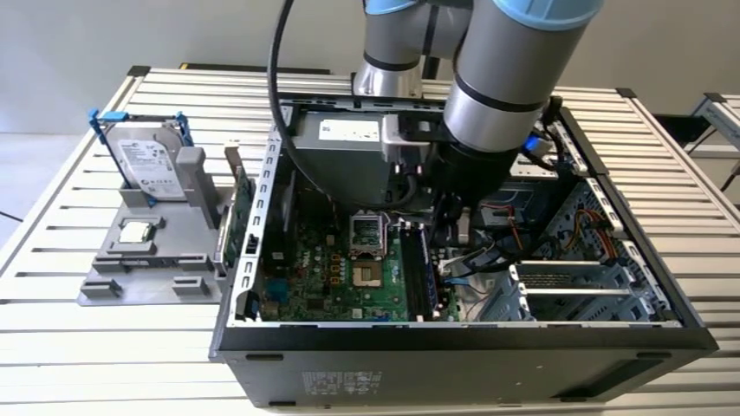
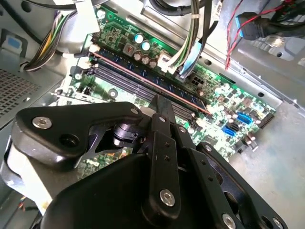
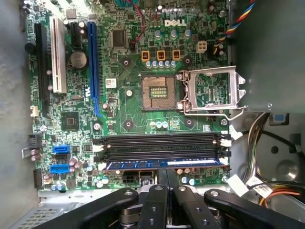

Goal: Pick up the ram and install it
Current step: 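Press down the ram until it locks into place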

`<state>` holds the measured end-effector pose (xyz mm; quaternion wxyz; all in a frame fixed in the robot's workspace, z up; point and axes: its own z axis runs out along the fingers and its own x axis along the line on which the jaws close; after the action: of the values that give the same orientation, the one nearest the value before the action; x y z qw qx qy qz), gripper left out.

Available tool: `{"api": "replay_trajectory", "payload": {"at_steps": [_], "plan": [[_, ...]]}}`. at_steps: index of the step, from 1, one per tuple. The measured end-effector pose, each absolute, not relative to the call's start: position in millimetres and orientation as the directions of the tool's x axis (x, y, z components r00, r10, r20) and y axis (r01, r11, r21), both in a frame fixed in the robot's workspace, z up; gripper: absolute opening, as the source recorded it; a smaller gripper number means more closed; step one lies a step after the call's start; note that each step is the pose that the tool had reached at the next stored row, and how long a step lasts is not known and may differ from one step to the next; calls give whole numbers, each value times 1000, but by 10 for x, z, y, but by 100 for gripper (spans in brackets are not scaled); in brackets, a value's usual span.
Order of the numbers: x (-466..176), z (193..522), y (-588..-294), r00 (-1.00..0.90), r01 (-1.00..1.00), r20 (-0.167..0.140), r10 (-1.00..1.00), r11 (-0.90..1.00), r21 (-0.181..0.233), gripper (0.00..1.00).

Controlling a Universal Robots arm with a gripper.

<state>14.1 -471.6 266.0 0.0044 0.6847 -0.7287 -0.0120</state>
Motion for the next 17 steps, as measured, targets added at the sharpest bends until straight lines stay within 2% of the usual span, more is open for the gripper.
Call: {"api": "replay_trajectory", "payload": {"at_steps": [17], "plan": [[141,2967,-4716,-62,-998,-10,-998,62,24,0]]}}
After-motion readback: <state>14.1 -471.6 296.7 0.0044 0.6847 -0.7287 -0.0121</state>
